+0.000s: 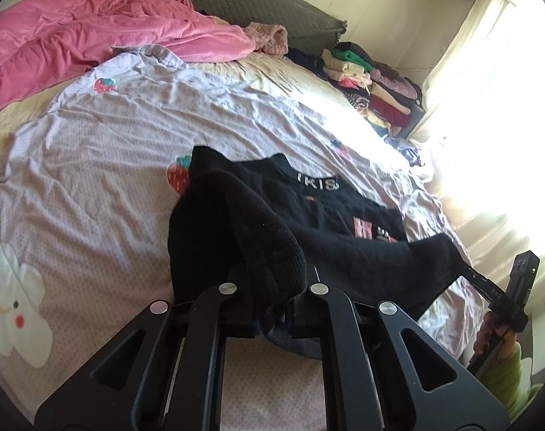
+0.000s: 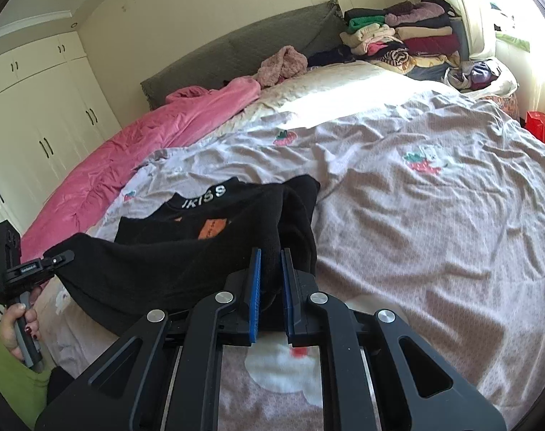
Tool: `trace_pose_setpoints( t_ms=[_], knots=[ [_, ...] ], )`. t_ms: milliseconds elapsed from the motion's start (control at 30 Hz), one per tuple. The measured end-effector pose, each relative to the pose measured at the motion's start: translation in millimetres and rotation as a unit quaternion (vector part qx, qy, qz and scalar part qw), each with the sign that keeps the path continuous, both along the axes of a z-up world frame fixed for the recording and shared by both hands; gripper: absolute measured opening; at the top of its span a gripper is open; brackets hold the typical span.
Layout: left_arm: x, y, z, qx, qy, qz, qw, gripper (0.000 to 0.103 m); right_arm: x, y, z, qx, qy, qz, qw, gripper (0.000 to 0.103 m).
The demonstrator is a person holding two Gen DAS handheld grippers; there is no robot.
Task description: Fold small clothes
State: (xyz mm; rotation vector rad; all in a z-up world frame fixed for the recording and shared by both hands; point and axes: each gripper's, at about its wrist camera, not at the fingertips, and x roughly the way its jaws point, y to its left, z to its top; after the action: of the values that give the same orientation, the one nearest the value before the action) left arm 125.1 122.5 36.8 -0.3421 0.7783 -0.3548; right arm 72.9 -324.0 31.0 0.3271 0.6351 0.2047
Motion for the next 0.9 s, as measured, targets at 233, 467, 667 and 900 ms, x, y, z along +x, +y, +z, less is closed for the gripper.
trace_pose_setpoints(
  t_ms=[233,467,667,900],
  knots=[
    [27,11,1,-0.003,0.002,0.014,0.9999,0.003,36,-9,11,-0.001,-0.018,-0.021,1.000,0.010],
    [65,21,-13,-0.010,0.025,0.032,0.9992,0.003,84,-10,4,-0.006,0.002,-0.034,0.999,0.010],
    [89,19,-30,0.008,0.041,0.041,0.9983,0.010,121,-8,-14,-0.010,0.035,-0.043,0.998,0.012],
    [88,26,-24,0.000,0.026,0.051,0.9984,0.031,122,-10,-18,0.006,0.033,-0.051,0.998,0.032]
  ],
)
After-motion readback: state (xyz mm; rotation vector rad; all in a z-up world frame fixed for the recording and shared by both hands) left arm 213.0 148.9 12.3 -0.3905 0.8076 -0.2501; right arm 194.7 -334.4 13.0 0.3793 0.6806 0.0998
